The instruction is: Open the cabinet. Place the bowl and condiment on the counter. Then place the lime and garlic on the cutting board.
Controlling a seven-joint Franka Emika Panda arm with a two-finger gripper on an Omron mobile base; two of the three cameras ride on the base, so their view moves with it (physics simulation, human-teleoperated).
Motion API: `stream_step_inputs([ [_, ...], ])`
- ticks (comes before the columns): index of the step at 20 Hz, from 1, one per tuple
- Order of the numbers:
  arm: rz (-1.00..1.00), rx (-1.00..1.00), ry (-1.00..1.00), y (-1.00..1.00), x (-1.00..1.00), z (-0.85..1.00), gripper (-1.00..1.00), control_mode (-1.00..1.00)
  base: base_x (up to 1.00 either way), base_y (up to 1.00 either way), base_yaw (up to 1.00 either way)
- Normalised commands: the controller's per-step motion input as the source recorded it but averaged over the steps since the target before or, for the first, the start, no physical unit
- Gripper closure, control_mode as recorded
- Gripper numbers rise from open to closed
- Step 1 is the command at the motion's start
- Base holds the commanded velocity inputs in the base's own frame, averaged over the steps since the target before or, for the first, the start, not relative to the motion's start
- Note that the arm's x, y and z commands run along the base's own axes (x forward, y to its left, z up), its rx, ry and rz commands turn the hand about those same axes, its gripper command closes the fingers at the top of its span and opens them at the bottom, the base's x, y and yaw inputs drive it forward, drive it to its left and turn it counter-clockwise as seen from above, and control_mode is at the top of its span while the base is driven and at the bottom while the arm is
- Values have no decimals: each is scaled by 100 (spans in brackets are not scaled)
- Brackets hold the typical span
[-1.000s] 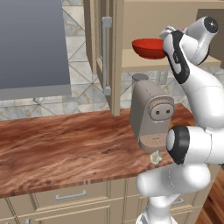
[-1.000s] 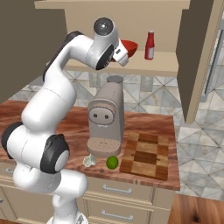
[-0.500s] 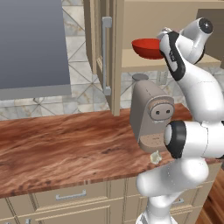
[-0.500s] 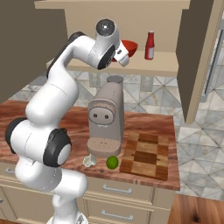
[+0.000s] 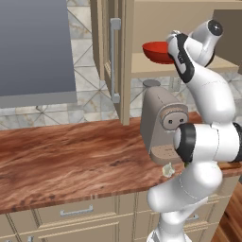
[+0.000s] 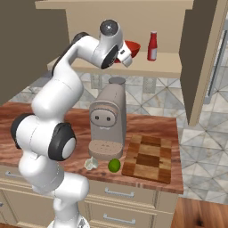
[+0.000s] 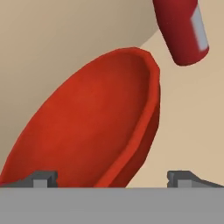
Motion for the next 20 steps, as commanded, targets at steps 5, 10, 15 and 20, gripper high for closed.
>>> stream_step_inputs([
  [5,0,0,4,0,23,-11,-100,-100,0,0,0],
  [10,-1,-1,5,0,24,-12,-100,-100,0,0,0],
  [15,-2,-2,5,0,24,-4,-100,-100,0,0,0],
  [20,-6,-5,10,0,9,-7,-100,-100,0,0,0],
])
